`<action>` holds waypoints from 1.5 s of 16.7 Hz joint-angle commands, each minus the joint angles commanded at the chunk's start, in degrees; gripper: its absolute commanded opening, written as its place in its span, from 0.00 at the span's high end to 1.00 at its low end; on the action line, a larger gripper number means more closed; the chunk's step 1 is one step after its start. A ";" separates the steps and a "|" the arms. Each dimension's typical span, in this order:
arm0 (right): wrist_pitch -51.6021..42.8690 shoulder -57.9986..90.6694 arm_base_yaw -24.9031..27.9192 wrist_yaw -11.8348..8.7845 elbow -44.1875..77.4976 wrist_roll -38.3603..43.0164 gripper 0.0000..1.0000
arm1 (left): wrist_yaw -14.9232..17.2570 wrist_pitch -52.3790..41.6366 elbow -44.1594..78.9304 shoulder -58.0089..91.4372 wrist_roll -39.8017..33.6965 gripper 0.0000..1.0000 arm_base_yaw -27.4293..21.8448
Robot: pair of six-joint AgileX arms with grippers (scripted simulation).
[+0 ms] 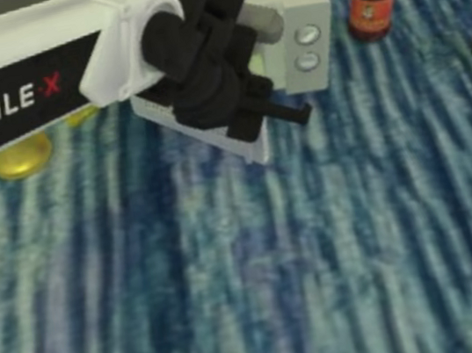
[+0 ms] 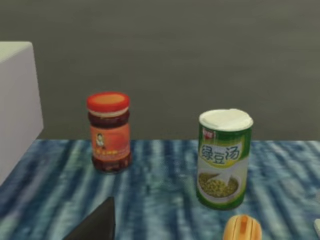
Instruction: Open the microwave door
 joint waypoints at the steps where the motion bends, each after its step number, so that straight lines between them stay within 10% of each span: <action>1: 0.00 0.00 0.00 0.00 0.00 0.00 0.00 | 0.00 0.00 0.00 0.00 0.00 1.00 0.00; 25: 0.00 0.00 0.00 0.00 0.00 0.00 0.00 | 3.13 1.14 -4.05 -3.02 5.37 1.00 1.57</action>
